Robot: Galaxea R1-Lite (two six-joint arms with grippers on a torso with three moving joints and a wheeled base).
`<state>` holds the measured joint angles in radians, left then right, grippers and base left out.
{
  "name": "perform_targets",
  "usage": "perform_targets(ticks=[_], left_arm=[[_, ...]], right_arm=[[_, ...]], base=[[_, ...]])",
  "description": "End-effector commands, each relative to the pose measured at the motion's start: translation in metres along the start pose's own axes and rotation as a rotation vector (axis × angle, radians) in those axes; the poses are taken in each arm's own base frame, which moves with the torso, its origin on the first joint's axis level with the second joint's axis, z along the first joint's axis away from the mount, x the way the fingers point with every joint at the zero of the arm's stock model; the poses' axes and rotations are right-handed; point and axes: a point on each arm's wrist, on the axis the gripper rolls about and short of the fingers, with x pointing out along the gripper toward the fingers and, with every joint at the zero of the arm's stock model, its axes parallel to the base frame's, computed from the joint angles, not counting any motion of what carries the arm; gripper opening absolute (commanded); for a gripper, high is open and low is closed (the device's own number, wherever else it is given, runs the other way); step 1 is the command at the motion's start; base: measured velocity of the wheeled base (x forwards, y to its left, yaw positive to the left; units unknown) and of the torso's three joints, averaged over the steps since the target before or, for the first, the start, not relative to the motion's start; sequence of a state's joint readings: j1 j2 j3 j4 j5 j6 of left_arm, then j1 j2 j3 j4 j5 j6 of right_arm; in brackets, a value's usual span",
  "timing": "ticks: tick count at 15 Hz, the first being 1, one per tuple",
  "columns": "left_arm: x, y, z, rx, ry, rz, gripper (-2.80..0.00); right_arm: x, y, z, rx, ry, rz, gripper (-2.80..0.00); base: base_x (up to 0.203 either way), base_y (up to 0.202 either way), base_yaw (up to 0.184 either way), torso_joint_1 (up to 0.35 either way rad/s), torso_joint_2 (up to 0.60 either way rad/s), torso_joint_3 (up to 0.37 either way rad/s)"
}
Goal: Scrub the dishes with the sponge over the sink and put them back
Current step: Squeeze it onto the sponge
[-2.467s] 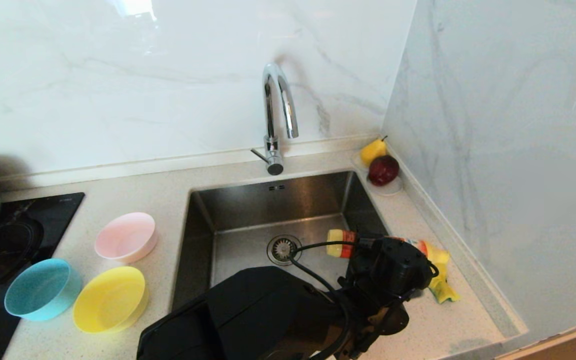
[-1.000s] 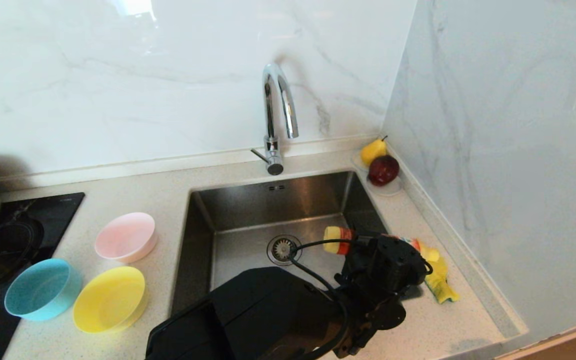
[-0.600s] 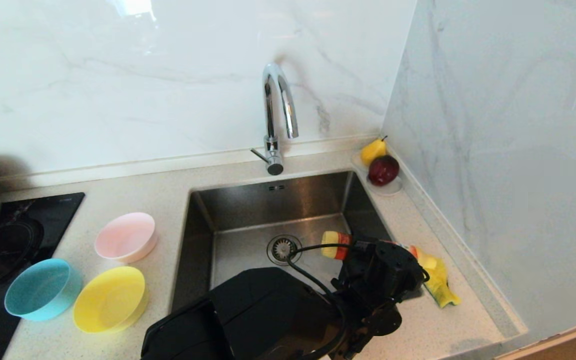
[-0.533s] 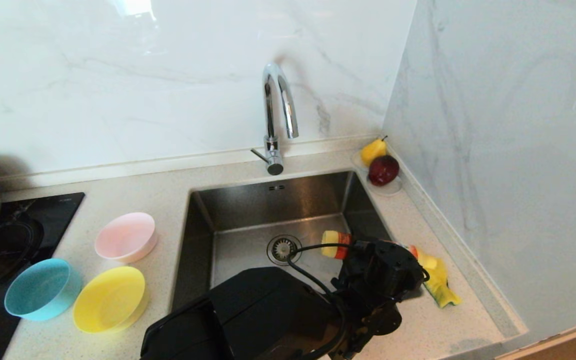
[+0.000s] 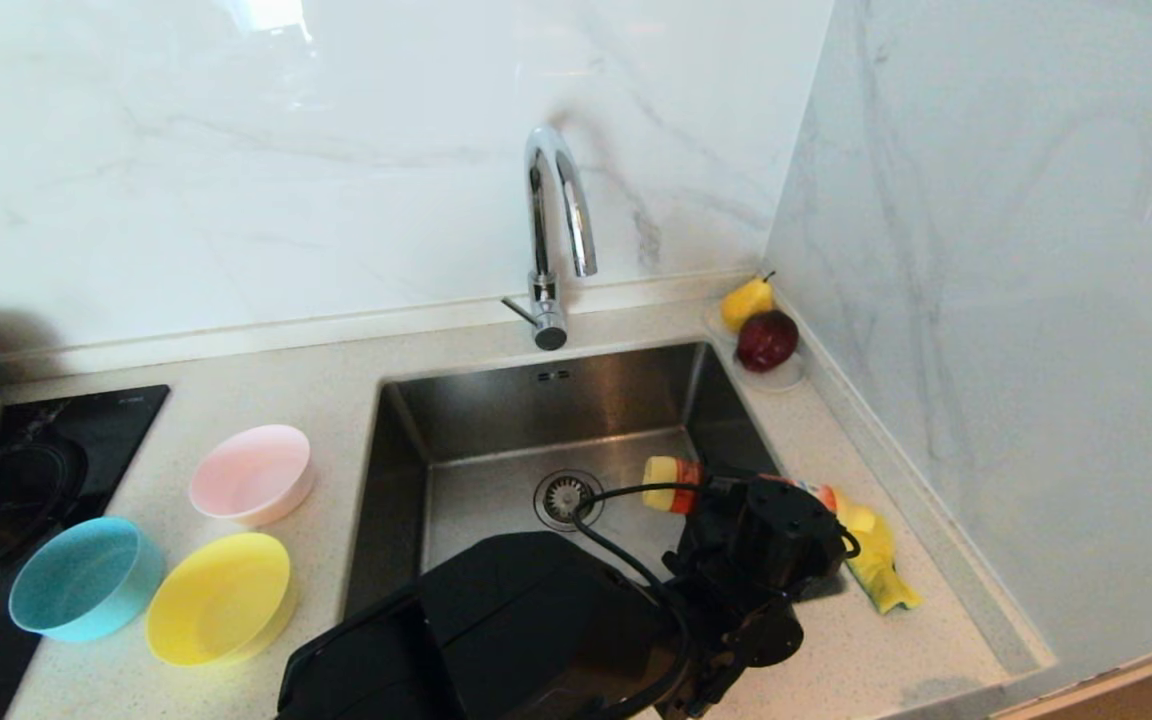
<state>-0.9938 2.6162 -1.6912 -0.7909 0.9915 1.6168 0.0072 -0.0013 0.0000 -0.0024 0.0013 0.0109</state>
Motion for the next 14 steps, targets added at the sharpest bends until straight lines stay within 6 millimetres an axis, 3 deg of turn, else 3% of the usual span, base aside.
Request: perform_targets(ticks=[1, 14], left_arm=[[0.0, 0.0045, -0.0002, -0.005, 0.007, 0.009, -2.8], [-0.0001, 0.0119, -0.0022, -0.041, 0.011, 0.026, -2.8]], right_arm=[[-0.0001, 0.0, 0.0, 0.001, -0.002, 0.001, -2.8], [0.0, 0.0, 0.0001, 0.0, -0.001, 0.001, -2.8]], base=[[0.0, 0.0, 0.0, 0.0, 0.0, 0.0], [0.0, 0.0, 0.0, 0.0, 0.0, 0.0]])
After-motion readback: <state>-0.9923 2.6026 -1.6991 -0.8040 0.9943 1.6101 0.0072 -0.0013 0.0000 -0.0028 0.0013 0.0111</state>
